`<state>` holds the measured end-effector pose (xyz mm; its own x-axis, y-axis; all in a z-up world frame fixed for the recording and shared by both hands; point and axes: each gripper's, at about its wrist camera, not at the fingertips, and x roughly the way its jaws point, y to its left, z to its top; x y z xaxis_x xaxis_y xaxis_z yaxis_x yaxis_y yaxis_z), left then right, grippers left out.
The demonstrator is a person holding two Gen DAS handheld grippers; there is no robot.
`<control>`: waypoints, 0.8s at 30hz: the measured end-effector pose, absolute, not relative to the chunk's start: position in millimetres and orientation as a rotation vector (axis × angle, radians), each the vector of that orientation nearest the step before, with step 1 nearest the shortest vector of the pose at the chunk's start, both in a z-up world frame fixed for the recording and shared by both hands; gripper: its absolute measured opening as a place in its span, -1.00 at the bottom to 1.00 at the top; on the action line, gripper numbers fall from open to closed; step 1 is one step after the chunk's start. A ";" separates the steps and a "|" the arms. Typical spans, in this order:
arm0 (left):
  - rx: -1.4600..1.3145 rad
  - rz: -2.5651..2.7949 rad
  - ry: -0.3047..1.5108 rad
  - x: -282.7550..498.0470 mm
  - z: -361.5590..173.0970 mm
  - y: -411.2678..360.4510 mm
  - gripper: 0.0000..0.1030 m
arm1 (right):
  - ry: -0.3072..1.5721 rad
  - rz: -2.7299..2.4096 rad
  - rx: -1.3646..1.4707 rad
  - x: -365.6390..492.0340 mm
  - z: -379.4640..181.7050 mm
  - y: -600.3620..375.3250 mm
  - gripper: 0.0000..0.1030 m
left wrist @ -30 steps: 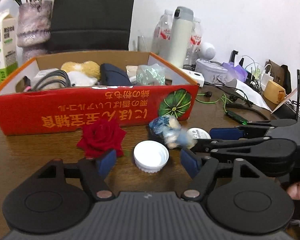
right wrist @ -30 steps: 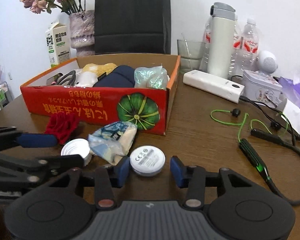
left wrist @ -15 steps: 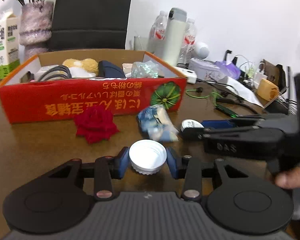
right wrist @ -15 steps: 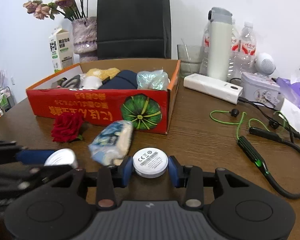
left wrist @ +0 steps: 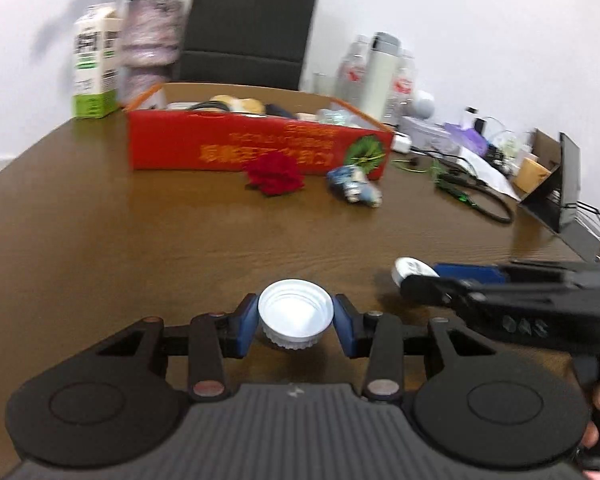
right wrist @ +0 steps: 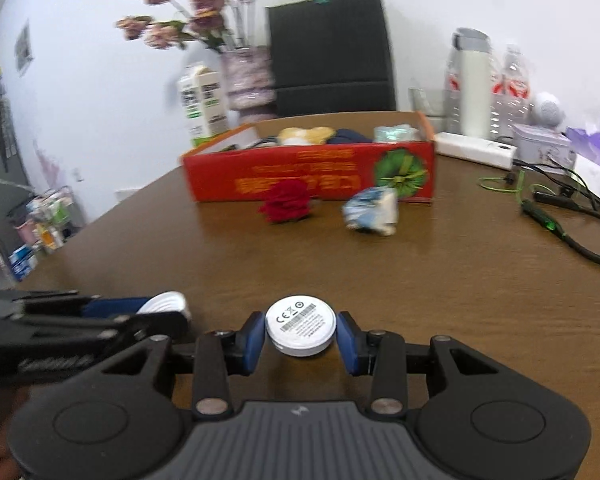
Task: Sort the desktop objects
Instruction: 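Carry lid and tin into the red box and release both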
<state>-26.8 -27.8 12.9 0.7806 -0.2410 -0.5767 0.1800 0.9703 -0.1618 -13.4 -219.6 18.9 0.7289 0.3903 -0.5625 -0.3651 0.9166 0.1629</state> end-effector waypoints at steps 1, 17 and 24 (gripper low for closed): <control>-0.106 -0.212 0.624 -34.2 15.3 -23.8 -0.21 | 0.618 0.426 0.028 -22.4 22.0 -215.3 -0.26; -0.141 -0.149 0.534 -85.8 46.5 -6.2 -0.21 | 0.497 0.411 -0.004 -79.6 59.2 -214.2 -0.26; -0.159 -0.155 0.506 -65.9 60.0 -2.0 -0.21 | 0.467 0.388 0.053 -61.7 69.0 -227.0 -0.26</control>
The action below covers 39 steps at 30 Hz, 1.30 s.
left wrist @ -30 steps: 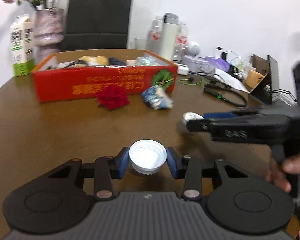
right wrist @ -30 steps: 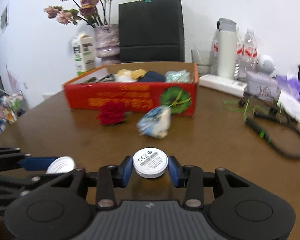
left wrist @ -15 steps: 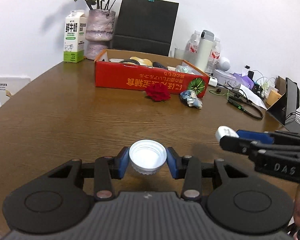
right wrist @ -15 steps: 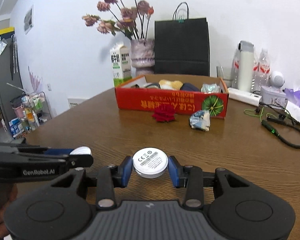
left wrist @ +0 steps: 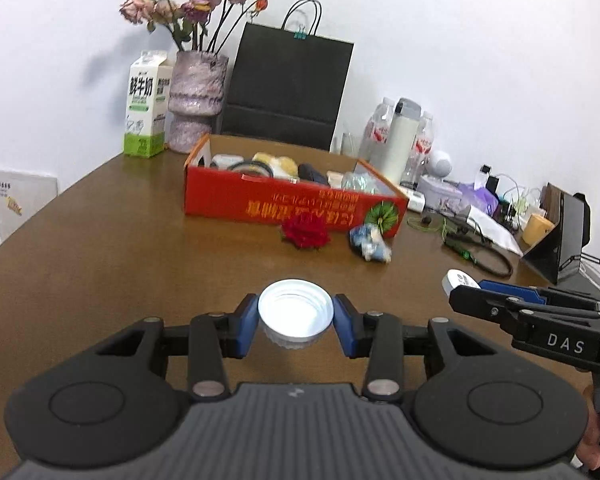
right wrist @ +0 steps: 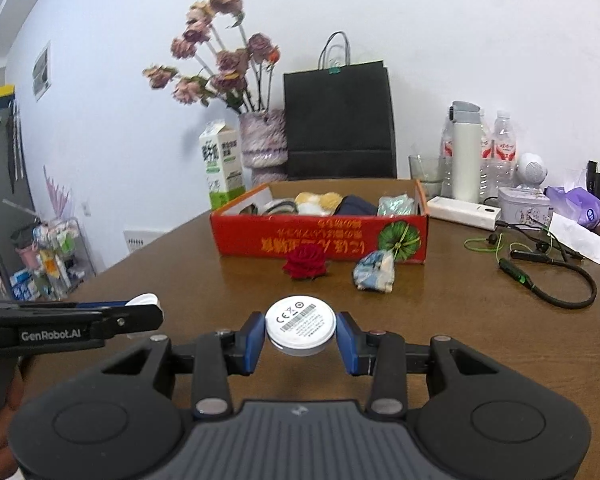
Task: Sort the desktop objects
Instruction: 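Carry lid and tin into the red box and release both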
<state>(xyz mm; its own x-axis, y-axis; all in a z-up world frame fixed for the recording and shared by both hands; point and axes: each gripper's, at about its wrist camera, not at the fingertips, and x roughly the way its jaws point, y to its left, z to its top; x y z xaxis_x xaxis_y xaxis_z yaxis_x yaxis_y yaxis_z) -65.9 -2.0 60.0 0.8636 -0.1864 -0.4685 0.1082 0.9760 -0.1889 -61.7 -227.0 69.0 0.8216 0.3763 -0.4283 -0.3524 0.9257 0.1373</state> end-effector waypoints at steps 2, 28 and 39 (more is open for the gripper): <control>-0.165 -0.162 0.492 -54.2 66.2 -2.5 -0.21 | 0.459 0.383 0.063 -50.6 73.1 -229.2 -0.26; -0.170 -0.174 0.720 238.5 107.5 13.0 -0.21 | 0.828 0.307 0.065 268.3 99.4 -221.0 -0.26; -0.092 -0.167 0.763 252.4 69.9 -25.3 0.35 | 0.870 0.265 0.059 280.1 77.8 -212.9 0.26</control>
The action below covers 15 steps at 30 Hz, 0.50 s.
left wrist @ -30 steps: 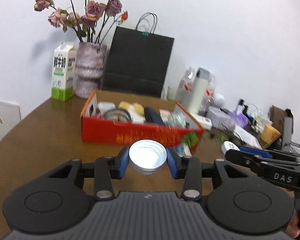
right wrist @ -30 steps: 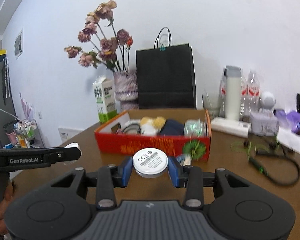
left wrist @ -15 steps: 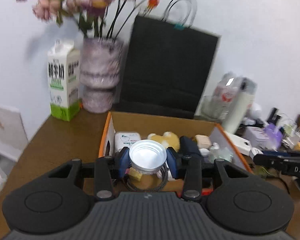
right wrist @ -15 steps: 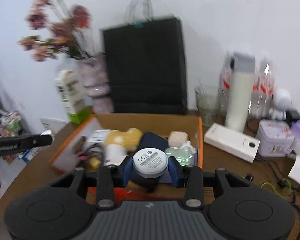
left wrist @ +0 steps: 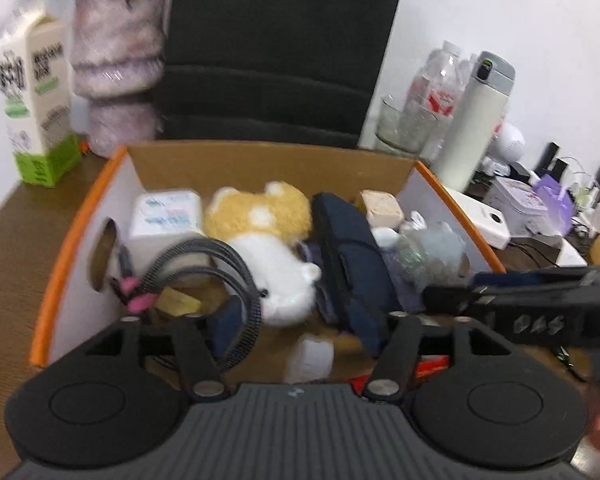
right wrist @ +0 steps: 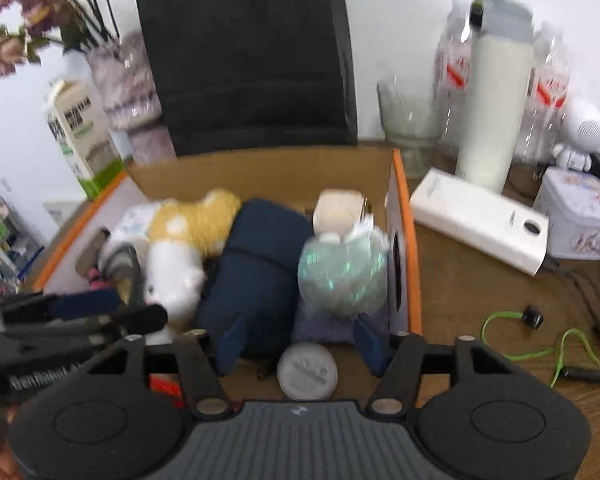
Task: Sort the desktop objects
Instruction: 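Carry lid and tin into the red box and release both, then return both tools toward the red rose and wrapped packet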
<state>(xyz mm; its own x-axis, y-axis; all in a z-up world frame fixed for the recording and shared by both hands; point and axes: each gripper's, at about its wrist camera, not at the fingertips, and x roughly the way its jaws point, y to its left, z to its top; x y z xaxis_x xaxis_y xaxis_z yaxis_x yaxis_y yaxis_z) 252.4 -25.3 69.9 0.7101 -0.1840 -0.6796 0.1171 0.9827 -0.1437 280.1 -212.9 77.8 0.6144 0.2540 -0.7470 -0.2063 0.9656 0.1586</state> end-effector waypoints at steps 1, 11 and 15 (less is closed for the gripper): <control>-0.091 -0.151 0.754 250.7 73.4 -25.2 0.48 | 0.861 0.263 0.061 280.9 83.4 -212.5 0.31; -0.170 -0.012 0.679 179.3 89.1 5.4 0.92 | 0.753 0.256 0.014 225.6 94.7 -201.3 0.59; -0.150 -0.025 0.633 137.6 88.1 5.3 1.00 | 0.654 0.272 0.018 182.8 97.5 -198.5 0.60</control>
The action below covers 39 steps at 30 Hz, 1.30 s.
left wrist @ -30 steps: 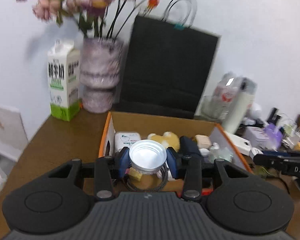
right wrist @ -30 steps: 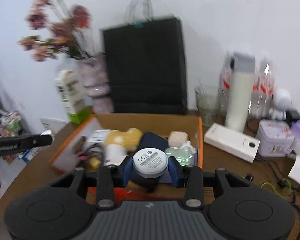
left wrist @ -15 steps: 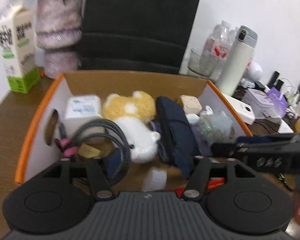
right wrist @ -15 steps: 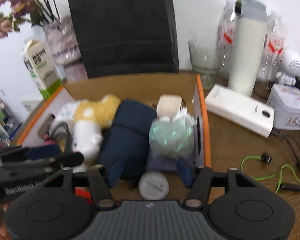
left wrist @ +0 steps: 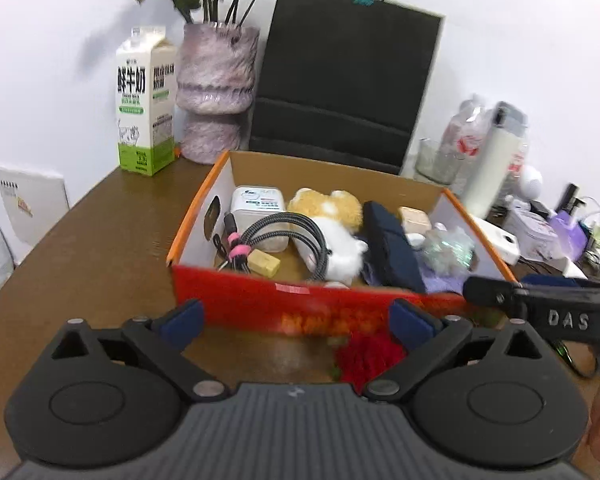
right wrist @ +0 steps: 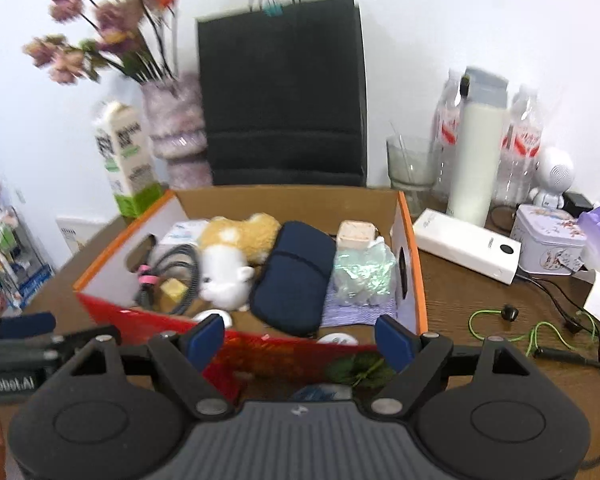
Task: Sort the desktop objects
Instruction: 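Return both tools toward the red rose and wrapped packet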
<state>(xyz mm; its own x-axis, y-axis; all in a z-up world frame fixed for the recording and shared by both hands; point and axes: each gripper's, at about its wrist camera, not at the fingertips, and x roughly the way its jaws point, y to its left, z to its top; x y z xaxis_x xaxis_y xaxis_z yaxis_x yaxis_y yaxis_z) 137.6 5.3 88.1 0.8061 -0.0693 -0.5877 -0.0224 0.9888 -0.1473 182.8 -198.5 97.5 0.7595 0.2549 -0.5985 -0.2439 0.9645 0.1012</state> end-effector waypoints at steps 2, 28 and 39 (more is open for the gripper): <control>-0.123 -0.060 0.593 111.7 85.2 5.3 1.00 | 0.615 0.283 0.022 158.5 94.3 -198.6 0.67; -0.123 0.055 0.596 -50.1 8.1 21.7 1.00 | 0.657 0.342 0.068 -28.9 10.7 -218.1 0.73; -0.128 0.040 0.640 -44.3 2.5 18.5 1.00 | 0.645 0.325 0.055 -29.0 8.7 -216.2 0.73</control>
<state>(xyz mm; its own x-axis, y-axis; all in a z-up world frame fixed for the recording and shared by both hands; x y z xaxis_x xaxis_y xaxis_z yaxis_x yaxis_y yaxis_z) -44.3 18.5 2.5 0.8018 -0.0021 -0.5976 -0.0768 0.9913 -0.1065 -29.0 -216.2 8.7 0.7503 0.3140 -0.5818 -0.2803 0.9481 0.1503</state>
